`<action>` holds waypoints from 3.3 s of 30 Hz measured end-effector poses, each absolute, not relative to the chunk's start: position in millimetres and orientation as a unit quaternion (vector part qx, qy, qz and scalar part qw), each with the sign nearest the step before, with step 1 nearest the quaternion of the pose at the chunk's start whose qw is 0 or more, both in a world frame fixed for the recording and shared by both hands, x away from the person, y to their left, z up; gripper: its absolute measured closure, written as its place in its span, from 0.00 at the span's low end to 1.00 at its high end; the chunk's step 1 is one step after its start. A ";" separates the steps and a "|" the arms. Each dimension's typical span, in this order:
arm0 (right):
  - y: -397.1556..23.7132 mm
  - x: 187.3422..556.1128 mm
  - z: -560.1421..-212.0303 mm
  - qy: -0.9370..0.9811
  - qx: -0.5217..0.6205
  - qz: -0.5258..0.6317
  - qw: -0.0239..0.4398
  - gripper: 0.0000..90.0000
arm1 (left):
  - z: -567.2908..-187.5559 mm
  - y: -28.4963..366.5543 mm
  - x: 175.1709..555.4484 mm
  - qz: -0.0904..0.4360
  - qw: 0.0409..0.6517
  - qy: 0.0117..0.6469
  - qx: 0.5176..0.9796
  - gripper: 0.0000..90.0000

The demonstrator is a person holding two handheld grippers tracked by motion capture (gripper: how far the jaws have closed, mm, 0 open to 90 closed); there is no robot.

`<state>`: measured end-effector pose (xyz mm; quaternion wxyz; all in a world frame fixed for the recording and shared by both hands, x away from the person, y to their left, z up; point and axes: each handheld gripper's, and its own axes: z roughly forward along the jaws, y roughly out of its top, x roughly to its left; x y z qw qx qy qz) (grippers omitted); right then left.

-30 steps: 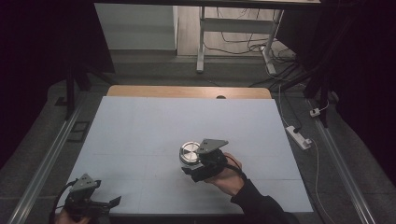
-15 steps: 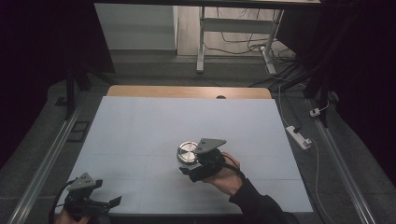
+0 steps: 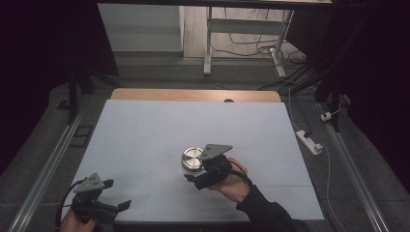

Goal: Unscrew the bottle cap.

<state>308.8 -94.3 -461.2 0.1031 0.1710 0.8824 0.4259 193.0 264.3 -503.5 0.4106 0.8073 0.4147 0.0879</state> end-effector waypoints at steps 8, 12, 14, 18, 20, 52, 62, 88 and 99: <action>-94.2 308.0 -460.0 0.882 0.171 0.427 0.102 0.17 | -493.6 248.6 210.2 0.087 0.433 0.371 0.817 0.00; -94.4 308.1 -459.8 0.881 0.171 0.428 0.101 0.17 | -485.2 236.4 220.3 0.100 0.441 0.351 0.820 0.00; -94.4 308.1 -459.8 0.881 0.171 0.429 0.100 0.17 | -480.3 230.9 225.8 0.100 0.448 0.342 0.820 0.00; -93.9 307.5 -459.7 0.882 0.169 0.428 0.100 0.17 | -470.9 218.8 237.0 0.097 0.454 0.324 0.824 0.00; -93.9 307.3 -459.5 0.883 0.167 0.428 0.100 0.17 | -466.3 212.7 241.9 0.101 0.450 0.313 0.830 0.00; -87.1 301.7 -463.1 0.889 0.143 0.428 0.077 0.17 | -427.4 130.9 306.1 0.031 0.459 0.112 0.881 0.00; -84.2 298.1 -463.7 0.895 0.119 0.425 0.062 0.17 | -430.6 120.9 314.7 0.002 0.467 0.075 0.881 0.10; -91.2 303.3 -457.7 0.882 0.169 0.431 0.092 0.17 | -412.0 104.9 291.3 0.089 0.458 0.186 0.865 0.05; -83.6 294.5 -459.5 0.896 0.096 0.430 0.051 0.17 | -417.5 119.4 297.5 0.026 0.439 0.054 0.897 0.08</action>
